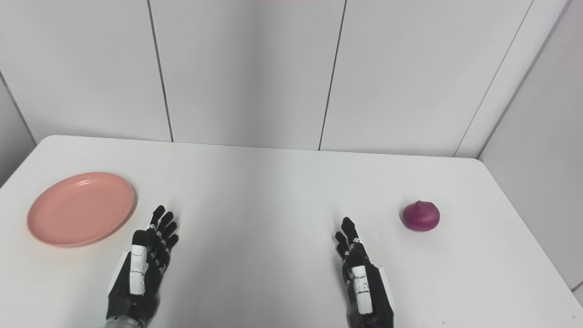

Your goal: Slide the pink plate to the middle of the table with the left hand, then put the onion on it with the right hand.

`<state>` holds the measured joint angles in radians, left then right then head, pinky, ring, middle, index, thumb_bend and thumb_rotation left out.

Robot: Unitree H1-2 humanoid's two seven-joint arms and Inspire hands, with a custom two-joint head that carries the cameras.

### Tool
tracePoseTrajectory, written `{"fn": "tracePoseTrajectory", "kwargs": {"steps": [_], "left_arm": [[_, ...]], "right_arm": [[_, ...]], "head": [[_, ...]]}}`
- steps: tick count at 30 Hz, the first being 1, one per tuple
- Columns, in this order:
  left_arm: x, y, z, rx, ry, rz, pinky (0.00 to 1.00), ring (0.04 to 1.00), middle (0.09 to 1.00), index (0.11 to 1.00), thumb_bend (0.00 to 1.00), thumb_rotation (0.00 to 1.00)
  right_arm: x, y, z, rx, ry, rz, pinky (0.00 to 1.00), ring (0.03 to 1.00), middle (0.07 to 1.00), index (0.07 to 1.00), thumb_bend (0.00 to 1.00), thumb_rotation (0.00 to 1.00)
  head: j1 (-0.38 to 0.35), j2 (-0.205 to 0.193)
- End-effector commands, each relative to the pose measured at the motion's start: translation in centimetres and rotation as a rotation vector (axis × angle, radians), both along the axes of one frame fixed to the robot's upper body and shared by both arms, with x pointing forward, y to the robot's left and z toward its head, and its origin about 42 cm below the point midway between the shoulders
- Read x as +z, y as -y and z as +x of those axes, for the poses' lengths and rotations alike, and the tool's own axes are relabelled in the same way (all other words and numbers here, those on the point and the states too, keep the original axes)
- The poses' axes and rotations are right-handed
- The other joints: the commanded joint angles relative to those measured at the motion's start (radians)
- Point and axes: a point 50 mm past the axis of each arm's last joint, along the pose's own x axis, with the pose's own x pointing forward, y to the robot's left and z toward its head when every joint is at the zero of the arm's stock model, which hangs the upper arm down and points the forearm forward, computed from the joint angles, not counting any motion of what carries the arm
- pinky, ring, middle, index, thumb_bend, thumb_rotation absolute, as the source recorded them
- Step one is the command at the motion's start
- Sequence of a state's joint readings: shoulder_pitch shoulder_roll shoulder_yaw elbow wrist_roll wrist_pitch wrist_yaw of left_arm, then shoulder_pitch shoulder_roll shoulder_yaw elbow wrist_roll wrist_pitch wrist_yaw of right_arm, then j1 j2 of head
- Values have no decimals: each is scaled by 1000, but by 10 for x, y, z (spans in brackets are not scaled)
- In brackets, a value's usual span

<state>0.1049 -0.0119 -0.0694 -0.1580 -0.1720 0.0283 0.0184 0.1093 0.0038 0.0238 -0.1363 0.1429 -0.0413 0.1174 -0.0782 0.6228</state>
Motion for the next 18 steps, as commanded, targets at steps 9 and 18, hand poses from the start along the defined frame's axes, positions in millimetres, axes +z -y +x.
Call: {"fn": "tracePoseTrajectory", "kwargs": {"steps": [9, 18], "left_arm": [[-17, -4, -32, 19, -75, -9, 1000, 1000, 1000, 1000, 846, 1000], [-17, -4, -32, 17, -75, -18, 1000, 1000, 1000, 1000, 845, 1000]], "right_arm": [[-33, 10, -19, -12, -124, -15, 1000, 983, 989, 972, 831, 908], [-32, 10, -20, -11, -124, -12, 1000, 980, 995, 973, 834, 904]], "head": [[3, -4], [4, -4]]}}
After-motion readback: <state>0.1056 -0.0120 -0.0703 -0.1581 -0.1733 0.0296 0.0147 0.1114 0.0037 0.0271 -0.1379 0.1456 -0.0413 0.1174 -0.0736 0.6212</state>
